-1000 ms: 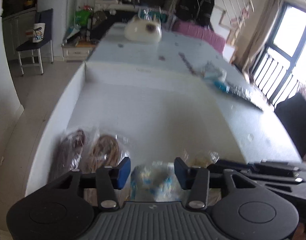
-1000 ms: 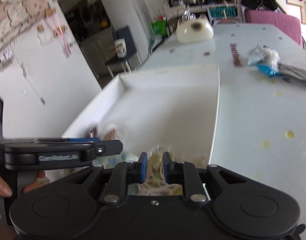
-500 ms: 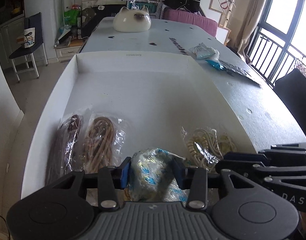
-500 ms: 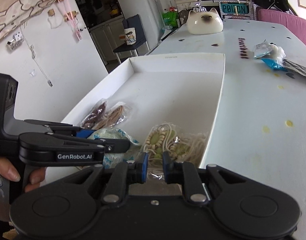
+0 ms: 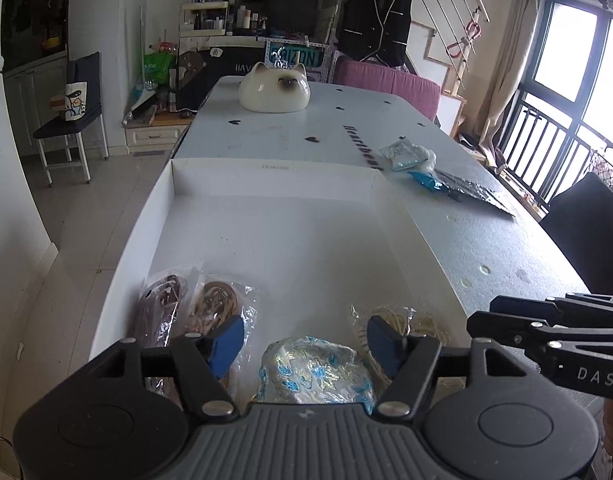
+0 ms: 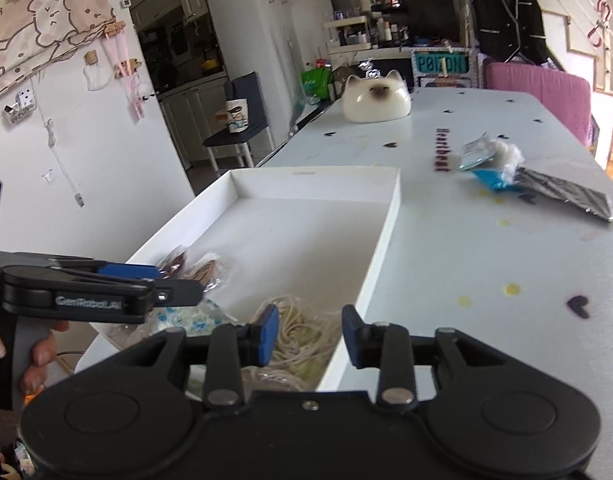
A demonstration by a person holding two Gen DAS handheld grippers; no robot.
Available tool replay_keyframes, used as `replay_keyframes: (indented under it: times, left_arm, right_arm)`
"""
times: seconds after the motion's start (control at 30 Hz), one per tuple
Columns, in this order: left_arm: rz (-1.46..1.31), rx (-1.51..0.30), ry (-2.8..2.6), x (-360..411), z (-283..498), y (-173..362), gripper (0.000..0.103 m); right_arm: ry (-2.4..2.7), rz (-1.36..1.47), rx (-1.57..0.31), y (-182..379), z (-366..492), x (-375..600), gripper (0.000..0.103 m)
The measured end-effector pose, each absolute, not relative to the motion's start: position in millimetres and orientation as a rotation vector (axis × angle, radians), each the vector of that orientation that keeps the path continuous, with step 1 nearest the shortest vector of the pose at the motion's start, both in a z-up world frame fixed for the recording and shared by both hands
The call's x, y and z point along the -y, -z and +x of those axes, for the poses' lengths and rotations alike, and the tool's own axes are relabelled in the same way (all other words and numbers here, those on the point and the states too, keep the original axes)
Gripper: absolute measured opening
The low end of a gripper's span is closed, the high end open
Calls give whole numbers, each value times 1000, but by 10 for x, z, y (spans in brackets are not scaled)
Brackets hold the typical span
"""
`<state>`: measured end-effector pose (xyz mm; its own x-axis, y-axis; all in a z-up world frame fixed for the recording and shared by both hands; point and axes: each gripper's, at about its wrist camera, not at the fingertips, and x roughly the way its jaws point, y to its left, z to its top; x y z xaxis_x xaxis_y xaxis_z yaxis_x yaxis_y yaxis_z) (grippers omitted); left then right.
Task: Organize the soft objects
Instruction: 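Lower the pouch into the box and open the left gripper while the right releases the beaded bag, then raise both open grippers out of the box and move toward the remaining packets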
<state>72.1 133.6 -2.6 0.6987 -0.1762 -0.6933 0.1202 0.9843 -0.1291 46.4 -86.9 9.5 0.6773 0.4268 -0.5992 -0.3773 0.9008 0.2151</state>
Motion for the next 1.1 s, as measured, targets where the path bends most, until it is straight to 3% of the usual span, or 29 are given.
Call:
replay_keyframes:
  times: [0.37, 0.6, 1.1]
  left_arm:
    - [-83, -757, 148, -1370, 586, -21, 99]
    - [-98, -748, 136, -1428, 513, -37, 103]
    - [-95, -747, 130, -1460, 414, -19, 103]
  right_arm:
    - [-385, 53, -669, -148, 376, 953, 75]
    - [-364, 53, -669, -163, 315, 991, 99]
    - [-337, 56, -667, -176, 270, 1131, 103]
